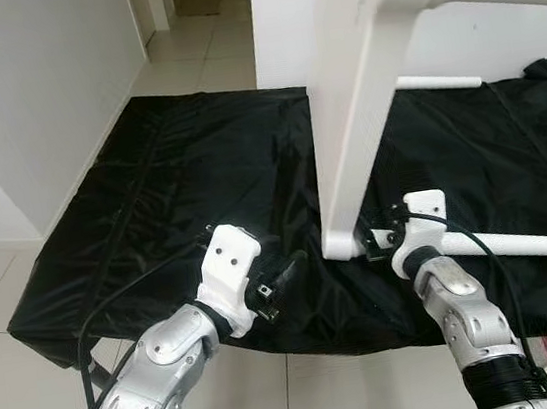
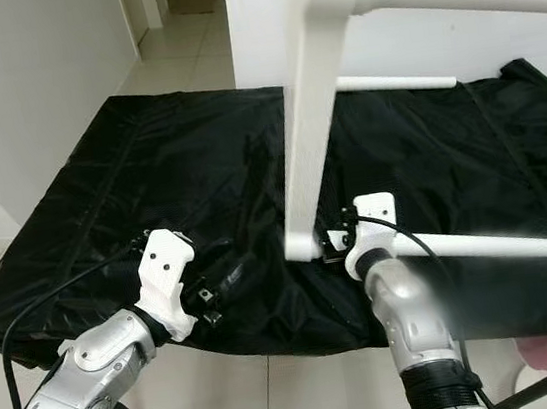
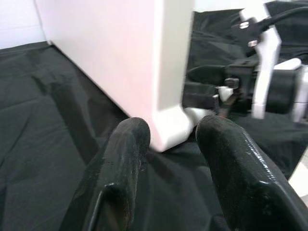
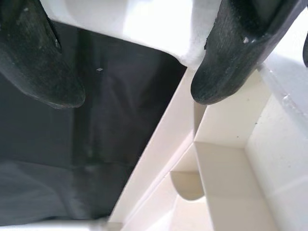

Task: Building children table

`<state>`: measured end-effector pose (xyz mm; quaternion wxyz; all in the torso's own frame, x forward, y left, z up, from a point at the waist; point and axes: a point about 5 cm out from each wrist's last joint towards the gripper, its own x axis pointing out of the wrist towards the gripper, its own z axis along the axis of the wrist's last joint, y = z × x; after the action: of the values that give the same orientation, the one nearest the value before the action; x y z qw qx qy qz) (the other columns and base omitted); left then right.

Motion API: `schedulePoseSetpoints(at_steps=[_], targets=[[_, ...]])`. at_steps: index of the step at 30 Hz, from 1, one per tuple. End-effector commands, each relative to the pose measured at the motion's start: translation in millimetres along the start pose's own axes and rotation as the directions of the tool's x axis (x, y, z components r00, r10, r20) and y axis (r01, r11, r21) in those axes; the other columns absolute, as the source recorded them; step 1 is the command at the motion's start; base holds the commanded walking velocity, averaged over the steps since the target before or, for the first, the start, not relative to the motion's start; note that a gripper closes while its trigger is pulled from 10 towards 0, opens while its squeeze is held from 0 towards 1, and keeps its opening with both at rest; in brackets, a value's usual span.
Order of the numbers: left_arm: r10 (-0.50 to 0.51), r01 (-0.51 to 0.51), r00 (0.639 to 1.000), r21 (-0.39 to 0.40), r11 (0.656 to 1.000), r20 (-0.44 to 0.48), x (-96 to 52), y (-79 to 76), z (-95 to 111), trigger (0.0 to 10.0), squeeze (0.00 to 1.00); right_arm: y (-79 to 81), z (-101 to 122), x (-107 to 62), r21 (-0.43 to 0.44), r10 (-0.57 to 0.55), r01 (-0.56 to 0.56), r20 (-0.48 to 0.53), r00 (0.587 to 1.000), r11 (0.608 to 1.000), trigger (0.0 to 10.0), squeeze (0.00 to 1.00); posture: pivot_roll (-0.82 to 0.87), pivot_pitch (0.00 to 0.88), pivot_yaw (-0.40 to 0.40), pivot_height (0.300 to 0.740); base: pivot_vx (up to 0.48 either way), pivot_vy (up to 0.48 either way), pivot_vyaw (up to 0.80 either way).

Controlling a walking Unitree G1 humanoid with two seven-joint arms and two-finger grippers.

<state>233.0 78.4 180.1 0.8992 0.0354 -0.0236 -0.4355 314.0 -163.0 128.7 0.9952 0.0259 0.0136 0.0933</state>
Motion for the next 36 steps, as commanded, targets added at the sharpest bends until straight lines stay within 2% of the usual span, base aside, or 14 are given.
schedulePoseSetpoints(at_steps=[1,7,9,13,15,16,24,26,29,30,36], targets=[[-0.123,0.123,0.992,-0.005,0.992,-0.003,-3.4,-6.8,1.1,10.0,0.0,17.3,-6.1,5.8,0.005,0.077,-0.077,-0.027,0.997,0.997,10.0,0.0,0.08,0.045,-0.027,0.74,0.0,0.0,0.0],[-0.162,0.162,0.987,-0.025,0.986,-0.01,-7.8,-11.2,1.4,10.0,0.0,31.0,-6.8,13.7,0.012,0.128,-0.128,-0.028,0.991,0.992,10.0,0.0,0.08,0.048,-0.035,0.74,0.0,0.0,0.0],[-0.207,0.206,0.978,-0.032,0.978,-0.037,-13.7,-15.3,-1.0,10.0,0.0,41.7,-7.5,19.0,0.016,0.169,-0.168,-0.03,0.985,0.986,10.0,0.0,0.09,0.051,-0.044,0.74,0.0,0.0,0.0],[-0.231,0.228,0.971,-0.045,0.973,-0.064,-19.0,-17.8,-3.3,10.0,0.0,52.3,-10.1,22.8,0.02,0.211,-0.21,-0.039,0.977,0.978,10.0,0.0,0.09,0.053,-0.052,0.74,0.0,0.0,0.0],[-0.231,0.228,0.971,-0.045,0.973,-0.064,-19.0,-17.8,-3.3,10.0,0.0,52.3,-10.1,22.8,0.02,0.211,-0.21,-0.039,0.977,0.978,10.0,0.0,0.09,0.053,-0.052,0.74,0.0,0.0,0.0],[-0.246,0.242,0.967,-0.06,0.968,-0.072,-22.8,-19.6,-4.0,10.0,0.0,59.4,-12.4,25.2,0.024,0.236,-0.235,-0.044,0.971,0.972,10.0,0.0,0.1,0.055,-0.055,0.74,0.0,0.0,0.0],[-0.259,0.253,0.958,-0.064,0.965,-0.121,-29.3,-20.5,-10.0,10.0,0.0,76.0,-15.2,32.4,0.029,0.29,-0.289,-0.052,0.956,0.957,10.0,0.0,0.11,0.054,-0.06,0.74,0.0,0.0,0.0],[-0.256,0.25,0.957,-0.058,0.966,-0.136,-32.2,-18.8,-10.9,10.0,0.0,88.8,-16.8,37.8,0.037,0.319,-0.318,-0.054,0.946,0.947,10.0,0.0,0.11,0.056,-0.06,0.74,0.0,0.0,0.0],[-0.256,0.25,0.957,-0.058,0.966,-0.136,-32.2,-18.8,-10.9,10.0,0.0,88.8,-16.8,37.8,0.037,0.319,-0.318,-0.054,0.946,0.947,10.0,0.0,0.11,0.056,-0.06,0.74,0.0,0.0,0.0],[-0.25,0.245,0.958,-0.055,0.968,-0.137,-32.3,-17.6,-10.4,10.0,0.0,97.6,-15.9,42.2,0.042,0.33,-0.328,-0.051,0.943,0.944,10.0,0.0,0.11,0.057,-0.06,0.74,0.0,0.0,0.0],[-0.232,0.227,0.963,-0.047,0.973,-0.137,-31.7,-15.7,-9.5,10.0,0.0,106.7,-13.3,46.8,0.052,0.337,-0.335,-0.039,0.941,0.941,10.0,0.0,0.11,0.058,-0.062,0.74,0.0,0.0,0.0]])
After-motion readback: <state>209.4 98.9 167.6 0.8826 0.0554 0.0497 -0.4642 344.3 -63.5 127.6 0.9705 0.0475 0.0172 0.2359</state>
